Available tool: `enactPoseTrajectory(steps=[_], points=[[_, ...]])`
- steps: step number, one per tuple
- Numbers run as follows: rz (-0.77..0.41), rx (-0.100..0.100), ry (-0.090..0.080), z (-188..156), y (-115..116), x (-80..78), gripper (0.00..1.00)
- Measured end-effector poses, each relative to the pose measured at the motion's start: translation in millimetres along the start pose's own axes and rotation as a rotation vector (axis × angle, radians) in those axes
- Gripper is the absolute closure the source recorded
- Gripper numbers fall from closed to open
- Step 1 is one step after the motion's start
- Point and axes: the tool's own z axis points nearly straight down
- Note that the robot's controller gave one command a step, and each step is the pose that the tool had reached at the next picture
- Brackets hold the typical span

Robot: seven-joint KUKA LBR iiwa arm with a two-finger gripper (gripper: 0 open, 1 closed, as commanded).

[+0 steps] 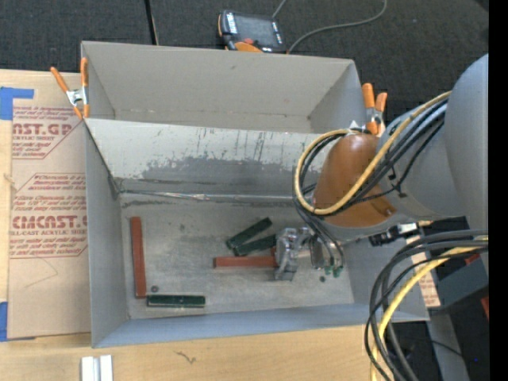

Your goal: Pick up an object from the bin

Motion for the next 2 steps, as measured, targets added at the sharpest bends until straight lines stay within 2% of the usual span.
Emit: enactPoseTrajectory(steps=[1, 2], points=[[0.0, 0.0, 0.004, 1.6, 0.4, 1.4, 0.0], [0.0, 0.0, 0.003, 1.3, 0.4, 1.4, 1.0]])
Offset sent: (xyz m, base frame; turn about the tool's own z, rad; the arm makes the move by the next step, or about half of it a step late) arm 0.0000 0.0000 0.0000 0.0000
